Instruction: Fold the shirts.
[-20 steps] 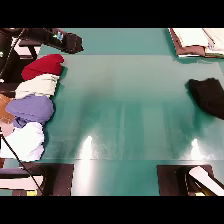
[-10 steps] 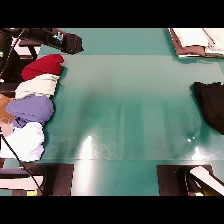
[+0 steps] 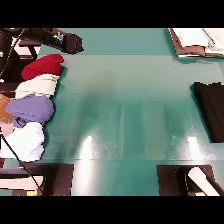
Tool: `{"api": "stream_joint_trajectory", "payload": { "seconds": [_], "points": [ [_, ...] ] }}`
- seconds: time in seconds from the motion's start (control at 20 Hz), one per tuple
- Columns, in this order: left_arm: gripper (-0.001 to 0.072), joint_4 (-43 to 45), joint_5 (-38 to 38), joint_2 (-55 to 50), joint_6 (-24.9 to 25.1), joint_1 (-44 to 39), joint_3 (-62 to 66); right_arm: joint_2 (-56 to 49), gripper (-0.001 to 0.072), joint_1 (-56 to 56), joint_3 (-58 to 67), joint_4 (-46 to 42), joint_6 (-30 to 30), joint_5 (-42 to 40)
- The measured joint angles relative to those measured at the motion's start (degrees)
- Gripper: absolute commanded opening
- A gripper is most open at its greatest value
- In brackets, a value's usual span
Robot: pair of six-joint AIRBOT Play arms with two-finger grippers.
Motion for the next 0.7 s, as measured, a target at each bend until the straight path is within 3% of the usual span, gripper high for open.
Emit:
{"api": "stream_joint_trajectory", "payload": {
  "seconds": [0.1,0.15,0.3,0.7],
  "points": [
    [0.0024,-0.02,-0.20,0.00,0.00,0.00,0.00,0.15,0.0497,9.31,-0.11,1.22,0.00,-0.85],
    [0.0024,-0.02,-0.26,0.00,0.00,-0.02,0.00,-0.02,0.0406,13.66,-0.15,1.60,0.00,-1.46],
    [0.0024,-0.02,-0.35,0.00,-0.02,0.00,0.00,-1.36,0.0014,25.83,-0.22,2.32,0.00,-3.58],
    [0.0024,-0.02,1.22,0.00,-0.02,-0.02,0.00,-4.00,0.0014,39.17,-0.22,2.64,0.02,-4.74]
  ]
}}
